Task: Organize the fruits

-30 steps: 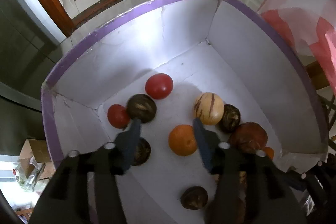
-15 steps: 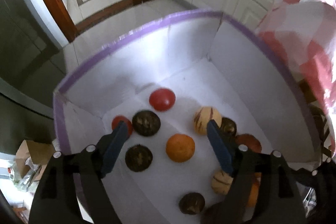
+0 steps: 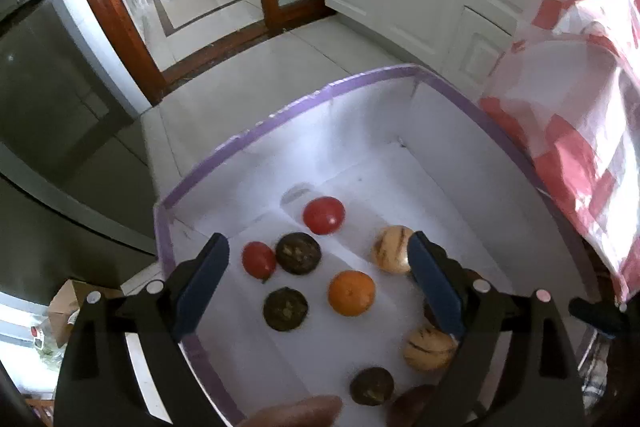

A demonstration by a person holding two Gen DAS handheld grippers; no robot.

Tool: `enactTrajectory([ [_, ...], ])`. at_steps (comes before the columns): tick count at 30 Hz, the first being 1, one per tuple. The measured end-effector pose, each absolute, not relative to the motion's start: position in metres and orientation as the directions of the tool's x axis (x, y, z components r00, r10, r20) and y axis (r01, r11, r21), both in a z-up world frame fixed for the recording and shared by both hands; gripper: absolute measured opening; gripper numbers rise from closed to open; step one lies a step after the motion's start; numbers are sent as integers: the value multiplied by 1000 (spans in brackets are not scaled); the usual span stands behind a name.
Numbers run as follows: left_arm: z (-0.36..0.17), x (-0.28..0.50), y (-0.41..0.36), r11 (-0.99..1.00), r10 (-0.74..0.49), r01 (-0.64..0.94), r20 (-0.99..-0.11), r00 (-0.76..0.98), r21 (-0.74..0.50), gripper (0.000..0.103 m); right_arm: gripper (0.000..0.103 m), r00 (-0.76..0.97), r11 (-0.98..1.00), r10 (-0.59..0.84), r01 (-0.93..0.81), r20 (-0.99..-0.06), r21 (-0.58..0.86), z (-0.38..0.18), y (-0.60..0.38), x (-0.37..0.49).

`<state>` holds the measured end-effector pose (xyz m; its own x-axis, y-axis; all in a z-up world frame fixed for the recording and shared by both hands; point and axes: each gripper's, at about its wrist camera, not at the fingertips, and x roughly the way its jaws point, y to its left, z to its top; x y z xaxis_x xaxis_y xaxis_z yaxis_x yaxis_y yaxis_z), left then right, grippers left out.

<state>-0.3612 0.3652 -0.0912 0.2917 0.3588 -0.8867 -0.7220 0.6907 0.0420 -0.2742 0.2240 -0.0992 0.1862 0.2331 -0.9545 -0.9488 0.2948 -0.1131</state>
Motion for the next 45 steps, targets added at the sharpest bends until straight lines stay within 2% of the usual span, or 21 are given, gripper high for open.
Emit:
enactTrajectory([
  [6,-101,-363,366,689,309,-725,-905,292,1,91,87,172,317,233,-944,-957,-92,-100,221,-267],
  [45,-117,-360,376,686,272,-728,-923,272,-12,92,87,140,319,196,-945,-971,-71,-128,230,-268],
])
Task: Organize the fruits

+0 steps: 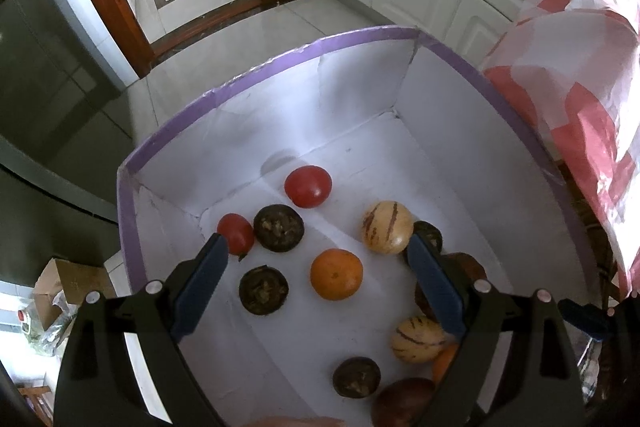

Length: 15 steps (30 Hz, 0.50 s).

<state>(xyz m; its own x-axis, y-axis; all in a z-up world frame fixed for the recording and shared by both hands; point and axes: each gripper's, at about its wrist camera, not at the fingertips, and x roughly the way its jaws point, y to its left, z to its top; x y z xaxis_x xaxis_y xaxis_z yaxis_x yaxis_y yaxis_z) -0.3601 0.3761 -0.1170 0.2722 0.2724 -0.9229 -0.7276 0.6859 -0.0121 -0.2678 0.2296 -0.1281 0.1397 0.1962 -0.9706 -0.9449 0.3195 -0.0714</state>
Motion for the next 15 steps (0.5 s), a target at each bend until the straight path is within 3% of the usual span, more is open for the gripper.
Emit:
enactTrajectory([
  [15,-122,-361,381,683,255,-730,-932,258,-15,92,87,133,324,189,-944,-973,-66,-139,230,-266],
])
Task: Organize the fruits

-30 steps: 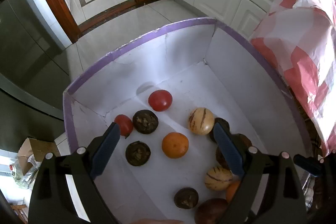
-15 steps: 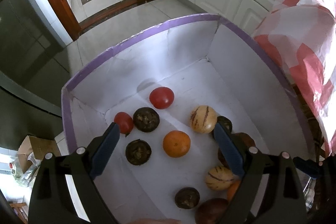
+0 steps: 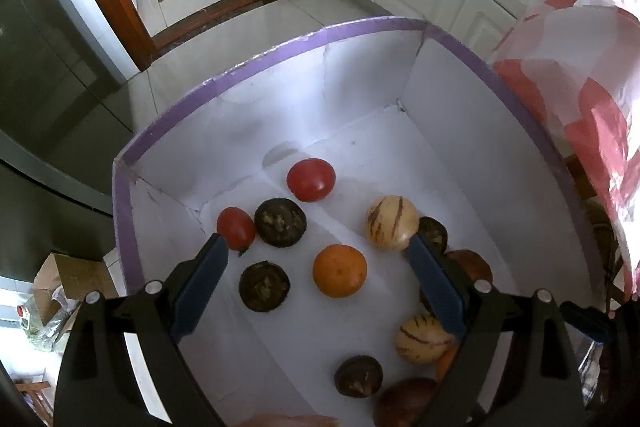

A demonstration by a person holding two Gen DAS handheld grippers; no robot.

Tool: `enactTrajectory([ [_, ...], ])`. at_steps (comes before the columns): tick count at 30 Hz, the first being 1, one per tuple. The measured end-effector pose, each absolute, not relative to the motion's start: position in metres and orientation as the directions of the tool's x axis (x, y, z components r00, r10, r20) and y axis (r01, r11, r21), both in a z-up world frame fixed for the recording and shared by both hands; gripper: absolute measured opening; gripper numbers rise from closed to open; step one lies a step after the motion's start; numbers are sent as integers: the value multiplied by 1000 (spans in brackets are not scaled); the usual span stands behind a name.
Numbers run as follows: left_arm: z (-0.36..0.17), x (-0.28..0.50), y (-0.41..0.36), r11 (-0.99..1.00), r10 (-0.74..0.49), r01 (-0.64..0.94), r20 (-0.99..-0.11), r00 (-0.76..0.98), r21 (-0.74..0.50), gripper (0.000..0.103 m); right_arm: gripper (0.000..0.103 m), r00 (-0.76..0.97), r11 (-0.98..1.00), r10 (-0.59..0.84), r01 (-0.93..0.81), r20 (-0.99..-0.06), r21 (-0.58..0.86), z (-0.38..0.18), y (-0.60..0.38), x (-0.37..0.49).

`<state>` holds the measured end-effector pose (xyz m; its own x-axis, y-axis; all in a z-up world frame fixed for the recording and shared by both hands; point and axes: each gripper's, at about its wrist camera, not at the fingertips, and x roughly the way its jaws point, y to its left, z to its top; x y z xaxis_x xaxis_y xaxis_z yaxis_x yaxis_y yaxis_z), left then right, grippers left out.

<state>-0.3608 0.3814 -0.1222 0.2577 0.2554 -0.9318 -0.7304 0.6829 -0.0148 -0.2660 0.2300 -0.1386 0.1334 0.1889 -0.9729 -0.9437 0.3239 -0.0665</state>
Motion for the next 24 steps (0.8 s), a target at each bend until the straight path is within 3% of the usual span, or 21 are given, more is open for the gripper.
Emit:
enactTrajectory([
  [24,-111,-370,398,659,291,-751,-933,212,35,94,87,126,293,240,-955,-963,-52,-126,222,-275],
])
